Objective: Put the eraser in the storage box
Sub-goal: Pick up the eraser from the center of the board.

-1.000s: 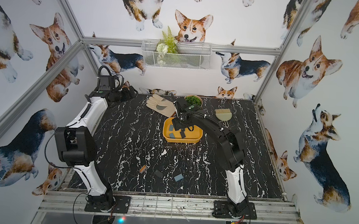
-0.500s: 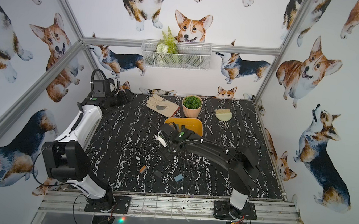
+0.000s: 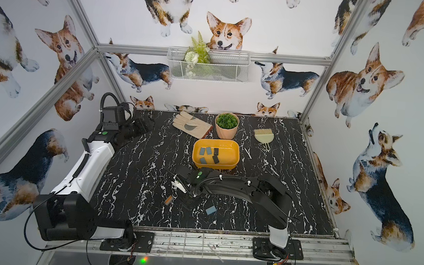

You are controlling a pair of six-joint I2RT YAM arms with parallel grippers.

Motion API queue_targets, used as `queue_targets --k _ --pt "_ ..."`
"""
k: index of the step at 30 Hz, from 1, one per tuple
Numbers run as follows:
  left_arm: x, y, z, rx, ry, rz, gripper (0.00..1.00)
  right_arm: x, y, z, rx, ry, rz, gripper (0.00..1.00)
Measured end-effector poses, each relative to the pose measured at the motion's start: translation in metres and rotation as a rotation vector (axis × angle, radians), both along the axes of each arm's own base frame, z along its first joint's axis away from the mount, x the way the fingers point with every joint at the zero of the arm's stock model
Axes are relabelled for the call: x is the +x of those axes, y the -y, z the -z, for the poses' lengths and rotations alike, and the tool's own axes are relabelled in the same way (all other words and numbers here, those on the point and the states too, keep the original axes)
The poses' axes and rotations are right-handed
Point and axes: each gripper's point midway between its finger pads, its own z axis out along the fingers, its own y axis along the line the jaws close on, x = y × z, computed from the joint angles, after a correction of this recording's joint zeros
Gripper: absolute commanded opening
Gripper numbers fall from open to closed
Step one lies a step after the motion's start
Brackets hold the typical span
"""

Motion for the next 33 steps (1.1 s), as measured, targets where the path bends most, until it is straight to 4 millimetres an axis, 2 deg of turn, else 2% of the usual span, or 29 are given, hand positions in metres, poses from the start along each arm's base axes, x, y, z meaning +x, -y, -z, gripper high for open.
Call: queue_targets --k 7,11,14,23,33 --pt "-0.017 -0.008 0.007 0.011 -0.009 -0.017 0.97 -0.011 -0.008 0.014 -0.036 -0.021 -0.037 0.64" --pt "-0.026 -0.012 0.011 0.013 -0.012 -0.029 0.97 -0.012 -0.012 0.023 -0.066 -0.032 -0.043 0.55" --pt "-0.033 -0.017 0.012 0.013 -0.012 -0.041 0.97 -0.012 -0.013 0.027 -0.089 -0.04 -0.045 0.53" --pt "-0.041 -0.027 0.008 0.02 0.003 -0.065 0.97 -0.015 -0.012 0.034 -0.138 -0.047 -0.052 0.47" --pt "-0.046 -0.029 0.013 0.022 -0.007 -0.072 0.97 -0.015 -0.008 0.042 -0.188 -0.052 -0.048 0.42"
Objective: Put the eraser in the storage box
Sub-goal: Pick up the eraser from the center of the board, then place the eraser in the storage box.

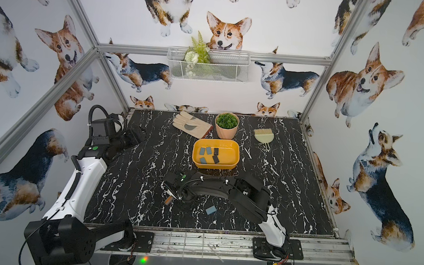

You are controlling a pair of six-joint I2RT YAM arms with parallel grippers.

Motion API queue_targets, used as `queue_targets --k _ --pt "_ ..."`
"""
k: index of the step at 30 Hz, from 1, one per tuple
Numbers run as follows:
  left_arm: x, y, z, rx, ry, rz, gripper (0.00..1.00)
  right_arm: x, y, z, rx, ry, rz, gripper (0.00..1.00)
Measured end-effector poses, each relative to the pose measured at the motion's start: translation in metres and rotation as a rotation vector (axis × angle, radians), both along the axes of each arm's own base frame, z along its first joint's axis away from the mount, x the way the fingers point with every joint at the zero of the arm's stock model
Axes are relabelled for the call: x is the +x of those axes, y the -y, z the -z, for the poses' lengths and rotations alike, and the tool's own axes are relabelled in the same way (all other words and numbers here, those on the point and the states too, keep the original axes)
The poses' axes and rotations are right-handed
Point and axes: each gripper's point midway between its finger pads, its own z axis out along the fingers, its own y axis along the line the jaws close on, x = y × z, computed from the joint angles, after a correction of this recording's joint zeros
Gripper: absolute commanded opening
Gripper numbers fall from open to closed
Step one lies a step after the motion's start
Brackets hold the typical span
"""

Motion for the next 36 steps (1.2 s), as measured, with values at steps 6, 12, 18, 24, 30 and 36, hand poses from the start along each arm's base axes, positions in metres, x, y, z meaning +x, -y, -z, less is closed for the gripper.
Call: queue_targets --k 6,12,18,24,30,36 --pt "-0.001 0.0 -0.002 0.006 0.005 0.003 0.97 0.001 -0.001 0.002 -0.014 -0.001 0.001 0.31" --pt "-0.001 -0.001 -0.002 0.007 0.006 0.002 0.97 0.005 0.003 -0.001 -0.018 0.027 0.008 0.26" --pt "-0.001 -0.001 -0.001 0.005 0.003 0.002 0.97 0.017 0.004 -0.029 0.026 0.101 0.027 0.26" --pt "0.003 0.007 -0.005 -0.024 0.021 0.043 0.97 0.068 0.007 -0.087 0.142 0.188 0.16 0.26" --pt "0.022 0.024 -0.021 -0.076 0.089 0.139 0.97 0.151 0.043 -0.117 0.164 0.258 0.379 0.26" --pt "0.047 0.042 -0.024 -0.128 0.126 0.228 0.97 0.207 0.071 -0.111 0.146 0.259 0.534 0.26"
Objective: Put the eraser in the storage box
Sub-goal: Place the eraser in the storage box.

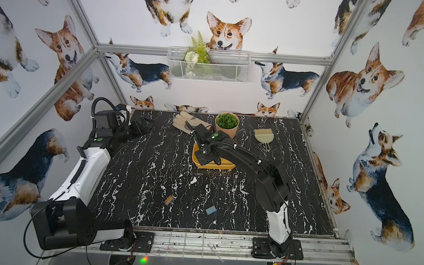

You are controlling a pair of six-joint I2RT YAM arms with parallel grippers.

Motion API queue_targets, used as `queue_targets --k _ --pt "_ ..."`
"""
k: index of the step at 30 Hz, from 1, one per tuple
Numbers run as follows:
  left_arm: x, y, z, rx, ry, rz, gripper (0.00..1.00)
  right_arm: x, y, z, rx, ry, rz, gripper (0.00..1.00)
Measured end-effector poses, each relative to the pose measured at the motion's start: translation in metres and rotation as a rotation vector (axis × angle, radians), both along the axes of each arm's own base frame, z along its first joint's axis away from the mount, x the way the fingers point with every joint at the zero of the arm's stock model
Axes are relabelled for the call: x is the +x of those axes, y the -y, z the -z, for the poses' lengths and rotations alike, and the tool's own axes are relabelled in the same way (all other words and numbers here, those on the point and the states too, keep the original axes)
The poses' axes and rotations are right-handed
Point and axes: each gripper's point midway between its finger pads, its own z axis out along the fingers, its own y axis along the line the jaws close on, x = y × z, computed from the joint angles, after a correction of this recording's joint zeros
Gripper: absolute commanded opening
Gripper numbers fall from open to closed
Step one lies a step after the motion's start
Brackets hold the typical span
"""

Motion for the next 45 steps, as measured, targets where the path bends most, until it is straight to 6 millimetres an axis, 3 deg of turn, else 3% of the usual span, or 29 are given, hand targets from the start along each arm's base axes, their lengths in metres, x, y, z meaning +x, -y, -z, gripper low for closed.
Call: queue_targets --k 7,20,27,35,45 --pt "0.033 0.02 0.0 -0.023 0.014 0.073 0.97 0.039 0.037 0.019 -0.013 -0.047 0.131 0.26" --pt "0.087 0.037 0.004 -0.012 0.005 0.121 0.97 0.078 0.053 0.049 -0.012 -0.104 0.236 0.26" --pt "0.094 0.037 0.013 -0.008 -0.019 0.126 0.97 0.093 0.06 0.063 -0.027 -0.125 0.27 0.27" --pt "0.099 0.037 0.022 -0.006 -0.044 0.129 0.97 0.097 0.063 0.082 -0.052 -0.154 0.281 0.27" --pt "0.103 0.037 0.03 -0.002 -0.06 0.133 0.97 0.102 0.064 0.092 -0.062 -0.158 0.288 0.29"
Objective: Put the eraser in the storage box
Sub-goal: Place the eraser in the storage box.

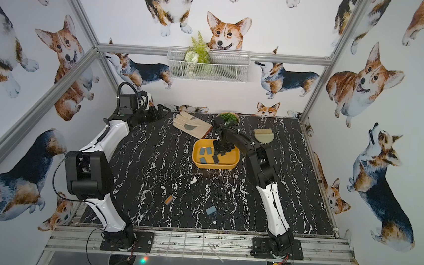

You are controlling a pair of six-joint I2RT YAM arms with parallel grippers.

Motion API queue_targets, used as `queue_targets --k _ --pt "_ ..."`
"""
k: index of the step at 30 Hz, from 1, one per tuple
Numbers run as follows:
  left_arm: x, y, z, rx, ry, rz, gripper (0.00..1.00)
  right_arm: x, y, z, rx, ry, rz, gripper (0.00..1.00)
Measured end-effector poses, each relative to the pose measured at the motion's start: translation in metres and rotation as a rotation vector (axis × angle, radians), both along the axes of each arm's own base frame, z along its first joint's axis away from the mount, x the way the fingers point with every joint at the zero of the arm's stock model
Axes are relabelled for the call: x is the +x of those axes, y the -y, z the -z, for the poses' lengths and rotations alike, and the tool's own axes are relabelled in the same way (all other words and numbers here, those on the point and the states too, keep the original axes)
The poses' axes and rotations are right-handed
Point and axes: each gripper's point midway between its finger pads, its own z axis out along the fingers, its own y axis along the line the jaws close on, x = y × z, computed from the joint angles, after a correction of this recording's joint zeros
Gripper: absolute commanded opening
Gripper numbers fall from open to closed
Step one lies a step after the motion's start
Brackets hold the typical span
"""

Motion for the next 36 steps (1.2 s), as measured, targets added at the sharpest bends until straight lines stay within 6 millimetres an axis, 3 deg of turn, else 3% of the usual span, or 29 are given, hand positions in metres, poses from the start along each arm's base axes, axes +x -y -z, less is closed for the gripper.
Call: queue_targets --k 18,21,25,31,36 --pt "0.002 0.0 0.002 0.008 0.001 0.005 0.97 0.006 0.0 0.004 0.001 0.004 0.005 0.48" --pt "0.002 0.0 0.002 0.009 0.001 0.006 0.97 0.007 -0.003 -0.011 0.021 0.03 0.001 0.54" --pt "0.0 0.0 0.001 0.011 0.002 0.006 0.97 0.005 -0.015 -0.049 0.07 0.105 -0.024 0.62" --pt "-0.004 0.0 -0.014 0.013 0.03 0.003 0.97 -0.028 -0.046 -0.104 0.135 0.196 -0.13 0.66" --pt "-0.019 -0.001 -0.028 0.018 0.055 -0.002 0.97 -0.088 -0.046 -0.125 0.161 0.199 -0.172 0.69"
